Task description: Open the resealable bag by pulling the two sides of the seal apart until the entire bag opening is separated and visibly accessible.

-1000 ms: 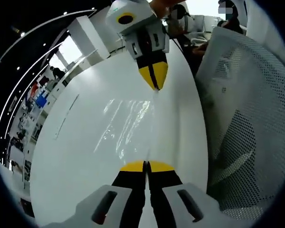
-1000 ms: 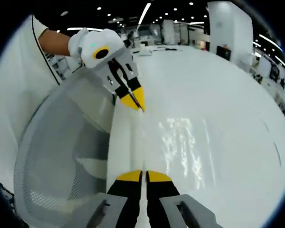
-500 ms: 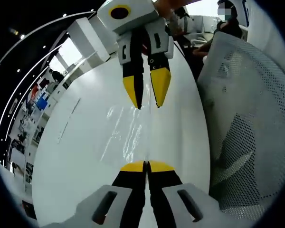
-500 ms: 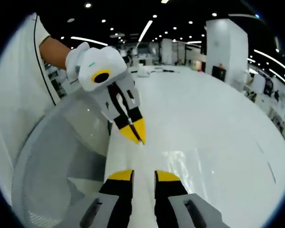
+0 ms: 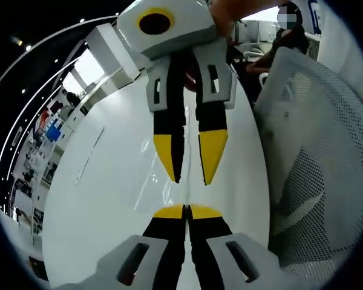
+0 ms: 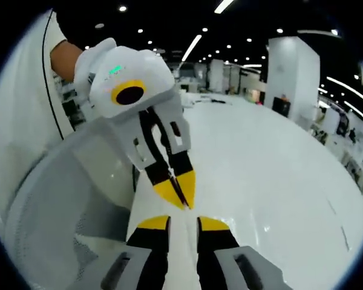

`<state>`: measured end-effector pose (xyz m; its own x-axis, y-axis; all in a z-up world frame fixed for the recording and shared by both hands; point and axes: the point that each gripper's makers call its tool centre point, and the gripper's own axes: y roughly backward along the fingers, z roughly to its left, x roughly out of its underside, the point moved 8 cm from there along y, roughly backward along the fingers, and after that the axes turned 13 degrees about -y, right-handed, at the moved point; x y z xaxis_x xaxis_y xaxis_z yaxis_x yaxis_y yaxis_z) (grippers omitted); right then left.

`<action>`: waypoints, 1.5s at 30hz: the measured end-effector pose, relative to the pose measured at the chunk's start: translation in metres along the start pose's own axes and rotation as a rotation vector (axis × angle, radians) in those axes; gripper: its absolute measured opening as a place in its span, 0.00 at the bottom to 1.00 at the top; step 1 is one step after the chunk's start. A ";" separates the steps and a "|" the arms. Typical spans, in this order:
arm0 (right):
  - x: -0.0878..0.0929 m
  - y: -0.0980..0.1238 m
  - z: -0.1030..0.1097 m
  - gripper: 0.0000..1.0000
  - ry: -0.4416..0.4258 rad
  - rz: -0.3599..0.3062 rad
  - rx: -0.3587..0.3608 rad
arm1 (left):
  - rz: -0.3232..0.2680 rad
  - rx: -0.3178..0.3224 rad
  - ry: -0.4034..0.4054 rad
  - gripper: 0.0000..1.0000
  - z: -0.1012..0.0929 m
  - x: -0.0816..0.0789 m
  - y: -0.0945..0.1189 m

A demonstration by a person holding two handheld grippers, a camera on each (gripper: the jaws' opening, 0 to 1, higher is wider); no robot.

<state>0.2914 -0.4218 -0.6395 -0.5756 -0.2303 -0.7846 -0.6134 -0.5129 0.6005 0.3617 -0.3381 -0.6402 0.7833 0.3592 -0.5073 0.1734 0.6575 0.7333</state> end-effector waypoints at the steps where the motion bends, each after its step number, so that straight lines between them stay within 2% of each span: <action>1: -0.001 -0.001 -0.002 0.09 0.016 -0.007 0.012 | 0.000 0.000 -0.001 0.00 0.000 0.000 0.000; 8: 0.002 -0.007 -0.002 0.04 0.017 0.002 0.015 | 0.003 -0.005 -0.010 0.00 0.002 -0.001 0.001; 18: -0.001 -0.009 -0.001 0.01 -0.001 -0.045 0.009 | 0.009 0.010 0.002 0.00 0.000 0.000 0.000; 30: 0.000 -0.010 -0.001 0.01 0.012 -0.028 0.011 | 0.002 0.009 0.012 0.00 0.001 -0.001 0.000; 35: 0.003 -0.012 -0.002 0.01 -0.039 -0.017 0.006 | -0.011 0.007 0.019 0.00 0.000 -0.002 0.000; 39: 0.003 -0.013 0.000 0.01 -0.047 -0.019 0.007 | -0.007 0.008 0.015 0.00 -0.001 -0.002 0.000; 45: 0.004 -0.014 0.002 0.00 -0.008 -0.005 0.002 | -0.004 0.023 0.019 0.00 -0.003 -0.001 -0.002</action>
<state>0.2964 -0.4135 -0.6507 -0.5766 -0.2208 -0.7866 -0.6174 -0.5128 0.5965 0.3590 -0.3377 -0.6422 0.7710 0.3696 -0.5186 0.1905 0.6432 0.7416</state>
